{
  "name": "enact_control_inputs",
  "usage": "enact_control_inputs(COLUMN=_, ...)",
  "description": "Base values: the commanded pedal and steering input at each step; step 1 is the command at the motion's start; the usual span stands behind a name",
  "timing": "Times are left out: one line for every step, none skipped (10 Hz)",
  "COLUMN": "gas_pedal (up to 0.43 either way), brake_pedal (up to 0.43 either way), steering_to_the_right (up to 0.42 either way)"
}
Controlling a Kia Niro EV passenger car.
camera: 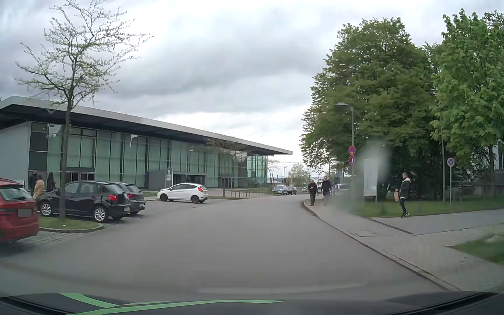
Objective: Follow the waypoints while adhering to traffic rules and regulations
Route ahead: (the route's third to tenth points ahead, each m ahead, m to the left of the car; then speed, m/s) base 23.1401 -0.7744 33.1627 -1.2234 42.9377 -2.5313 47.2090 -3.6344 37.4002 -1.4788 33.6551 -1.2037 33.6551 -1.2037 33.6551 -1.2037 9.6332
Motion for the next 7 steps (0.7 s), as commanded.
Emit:
enact_control_inputs(gas_pedal=0.000, brake_pedal=0.140, steering_to_the_right=0.016)
enact_control_inputs(gas_pedal=0.000, brake_pedal=0.146, steering_to_the_right=0.016)
enact_control_inputs(gas_pedal=0.000, brake_pedal=0.152, steering_to_the_right=0.016)
enact_control_inputs(gas_pedal=0.000, brake_pedal=0.152, steering_to_the_right=0.016)
enact_control_inputs(gas_pedal=0.000, brake_pedal=0.159, steering_to_the_right=0.017)
enact_control_inputs(gas_pedal=0.000, brake_pedal=0.159, steering_to_the_right=0.017)
enact_control_inputs(gas_pedal=0.000, brake_pedal=0.195, steering_to_the_right=0.018)
